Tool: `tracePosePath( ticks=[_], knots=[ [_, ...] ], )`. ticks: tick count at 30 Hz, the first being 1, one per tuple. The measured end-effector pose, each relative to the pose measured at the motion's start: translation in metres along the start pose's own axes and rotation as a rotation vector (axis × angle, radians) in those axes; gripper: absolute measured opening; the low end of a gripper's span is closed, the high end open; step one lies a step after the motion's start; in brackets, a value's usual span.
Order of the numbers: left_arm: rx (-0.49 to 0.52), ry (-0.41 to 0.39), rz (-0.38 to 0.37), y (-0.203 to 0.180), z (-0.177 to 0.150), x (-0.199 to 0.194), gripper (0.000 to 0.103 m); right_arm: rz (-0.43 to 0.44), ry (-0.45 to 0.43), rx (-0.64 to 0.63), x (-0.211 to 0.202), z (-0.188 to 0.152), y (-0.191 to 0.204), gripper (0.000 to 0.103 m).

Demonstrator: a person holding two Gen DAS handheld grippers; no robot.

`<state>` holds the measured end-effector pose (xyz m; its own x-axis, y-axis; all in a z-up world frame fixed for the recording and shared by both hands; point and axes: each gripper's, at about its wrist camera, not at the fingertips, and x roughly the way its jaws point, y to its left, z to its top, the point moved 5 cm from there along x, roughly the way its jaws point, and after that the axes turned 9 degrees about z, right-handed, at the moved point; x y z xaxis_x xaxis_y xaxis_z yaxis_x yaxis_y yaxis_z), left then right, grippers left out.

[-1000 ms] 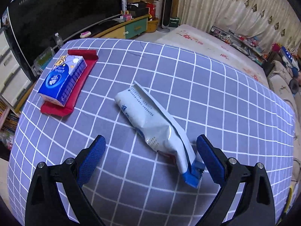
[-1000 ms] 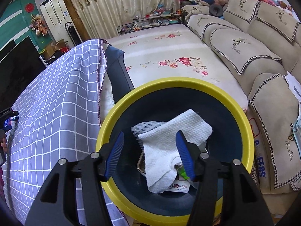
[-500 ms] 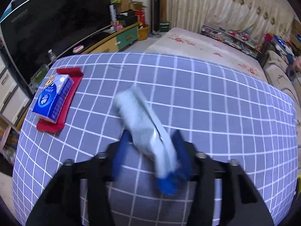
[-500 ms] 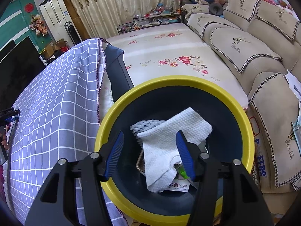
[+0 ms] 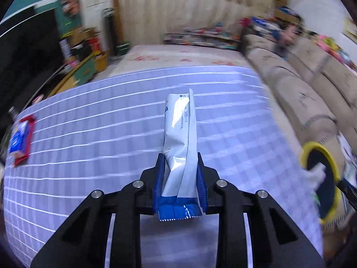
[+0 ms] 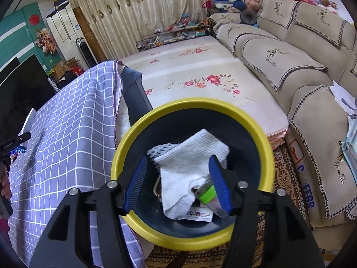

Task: Collect trash
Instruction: 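Carry the snack wrapper over the yellow bin and open the left gripper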

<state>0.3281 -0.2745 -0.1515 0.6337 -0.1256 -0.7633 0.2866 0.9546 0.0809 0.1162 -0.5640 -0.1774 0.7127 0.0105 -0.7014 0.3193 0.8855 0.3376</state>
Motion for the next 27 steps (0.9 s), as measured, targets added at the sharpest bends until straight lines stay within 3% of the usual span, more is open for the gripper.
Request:
tracePosePath(
  ticks=[7,14,20,27],
  knots=[
    [0.18,-0.032,-0.18,-0.121,-0.005,-0.049,0.027,-0.042,-0.063,0.005,-0.037,-0.005,-0.019,0.055],
    [0.335,-0.036,-0.309,-0.236,-0.014,-0.077,0.027,-0.093,-0.123,0.032,-0.077,-0.009,-0.049,0.056],
    [0.424,0.028,-0.389,-0.301,-0.036,-0.074,0.027,-0.121,-0.145,0.064,-0.097,-0.015,-0.071,0.057],
    [0.477,0.079,-0.375,-0.335,-0.057,-0.051,0.028,-0.119,-0.151,0.073,-0.1,-0.016,-0.078,0.057]
  ],
)
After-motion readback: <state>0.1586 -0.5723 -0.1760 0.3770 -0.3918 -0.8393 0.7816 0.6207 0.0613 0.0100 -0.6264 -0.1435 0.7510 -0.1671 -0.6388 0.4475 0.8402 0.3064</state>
